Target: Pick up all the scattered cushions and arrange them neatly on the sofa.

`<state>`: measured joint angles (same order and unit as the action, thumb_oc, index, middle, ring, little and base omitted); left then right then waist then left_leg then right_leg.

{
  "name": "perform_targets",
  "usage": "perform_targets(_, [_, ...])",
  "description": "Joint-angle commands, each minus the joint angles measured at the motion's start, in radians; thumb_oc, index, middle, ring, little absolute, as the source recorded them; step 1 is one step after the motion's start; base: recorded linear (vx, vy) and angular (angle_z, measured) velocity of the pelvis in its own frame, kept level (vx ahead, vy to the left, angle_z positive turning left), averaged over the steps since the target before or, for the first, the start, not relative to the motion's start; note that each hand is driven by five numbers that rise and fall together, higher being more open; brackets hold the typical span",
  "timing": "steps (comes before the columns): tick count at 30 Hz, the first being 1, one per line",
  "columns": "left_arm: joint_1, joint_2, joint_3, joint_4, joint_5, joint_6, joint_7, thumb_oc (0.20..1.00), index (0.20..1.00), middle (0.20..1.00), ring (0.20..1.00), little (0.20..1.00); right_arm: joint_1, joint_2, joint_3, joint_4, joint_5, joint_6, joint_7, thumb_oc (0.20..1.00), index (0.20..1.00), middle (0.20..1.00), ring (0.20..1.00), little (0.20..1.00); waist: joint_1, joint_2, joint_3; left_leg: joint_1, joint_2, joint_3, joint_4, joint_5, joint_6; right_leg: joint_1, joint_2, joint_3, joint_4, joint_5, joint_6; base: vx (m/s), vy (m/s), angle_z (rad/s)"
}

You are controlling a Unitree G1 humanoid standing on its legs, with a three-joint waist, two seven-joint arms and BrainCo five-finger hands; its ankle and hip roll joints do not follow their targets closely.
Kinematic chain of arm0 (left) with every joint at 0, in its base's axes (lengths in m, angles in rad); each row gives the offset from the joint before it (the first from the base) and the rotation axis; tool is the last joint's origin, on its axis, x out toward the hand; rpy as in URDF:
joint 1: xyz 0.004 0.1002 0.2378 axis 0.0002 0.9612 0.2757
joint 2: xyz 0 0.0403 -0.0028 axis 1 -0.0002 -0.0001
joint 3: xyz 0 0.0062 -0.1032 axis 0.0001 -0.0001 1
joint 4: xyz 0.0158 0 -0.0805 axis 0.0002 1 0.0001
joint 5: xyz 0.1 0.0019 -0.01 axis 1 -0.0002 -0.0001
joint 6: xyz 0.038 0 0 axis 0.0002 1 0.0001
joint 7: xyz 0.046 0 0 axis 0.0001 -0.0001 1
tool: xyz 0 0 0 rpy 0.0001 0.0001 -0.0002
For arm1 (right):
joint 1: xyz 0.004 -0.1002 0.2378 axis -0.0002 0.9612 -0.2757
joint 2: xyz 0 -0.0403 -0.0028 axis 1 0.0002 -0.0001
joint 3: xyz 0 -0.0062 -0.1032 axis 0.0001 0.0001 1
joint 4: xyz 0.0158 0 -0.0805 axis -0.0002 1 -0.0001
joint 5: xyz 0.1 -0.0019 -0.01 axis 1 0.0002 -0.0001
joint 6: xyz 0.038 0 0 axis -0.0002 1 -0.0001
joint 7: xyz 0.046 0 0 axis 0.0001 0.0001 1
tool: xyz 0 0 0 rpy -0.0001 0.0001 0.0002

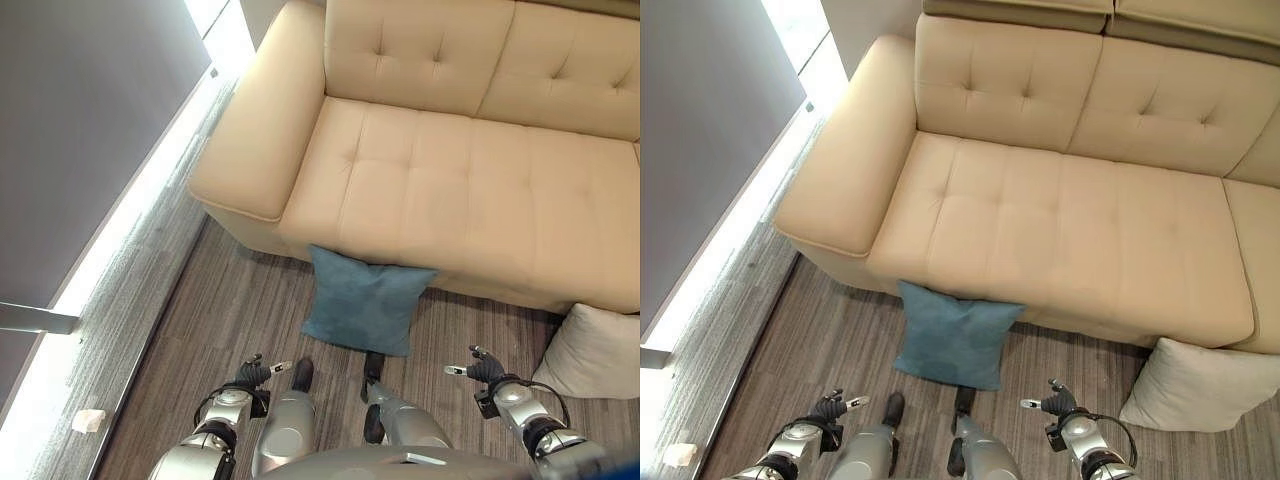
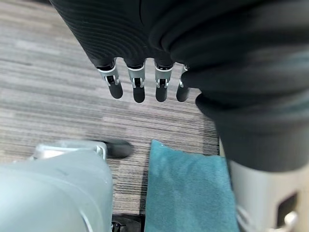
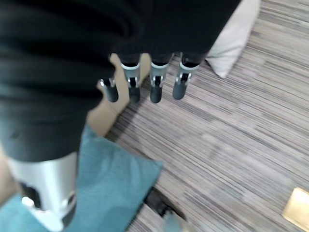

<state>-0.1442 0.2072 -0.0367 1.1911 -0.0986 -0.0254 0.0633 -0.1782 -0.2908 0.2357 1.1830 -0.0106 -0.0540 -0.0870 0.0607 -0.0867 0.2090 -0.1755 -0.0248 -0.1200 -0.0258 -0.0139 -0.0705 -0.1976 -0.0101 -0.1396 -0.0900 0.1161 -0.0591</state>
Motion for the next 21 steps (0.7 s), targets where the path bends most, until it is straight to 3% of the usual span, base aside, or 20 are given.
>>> perform_targets(1, [0.012, 0.008, -0.004, -0.005, -0.015, -0.008, -0.003, 1.0, 1.0, 1.0, 1.0, 1.0, 0.011, -0.023, 0.016, 0.001, 0.025, -0.015, -0.01, 1.0, 1.0, 1.0, 1.0, 1.0, 0.015, 0.032, -0.05, 0.013, 0.0, -0.011, 0.032, 0.011, 0.06, 0.082, -0.021, 0.073, 0.086, -0.021, 0.073, 0.07, 0.153, -0.8])
perform_targets(13, [0.035, 0.037, 0.061, -0.034, -0.04, -0.017, 0.01, 1.0, 1.0, 1.0, 1.0, 1.0, 0.006, 0.002, 0.005, -0.042, 0.045, -0.016, -0.003, 1.0, 1.0, 1.0, 1.0, 1.0, 0.048, 0.006, -0.044, 0.042, -0.017, 0.016, 0.062, -0.031, 0.094, 0.077, -0.045, 0.091, 0.121, -0.013, 0.094, 0.03, 0.095, -0.22])
perform_targets(21, [-0.007, 0.045, 0.115, -0.137, -0.083, -0.044, 0.063, 1.0, 1.0, 1.0, 1.0, 1.0, -0.04, 0.009, -0.04, -0.093, 0.064, -0.019, -0.061, 1.0, 1.0, 1.0, 1.0, 1.0, 0.054, -0.01, 0.033, -0.102, -0.032, 0.026, 0.134, -0.029, 0.087, -0.037, -0.063, 0.08, 0.144, 0.005, 0.098, -0.09, 0.002, 0.02])
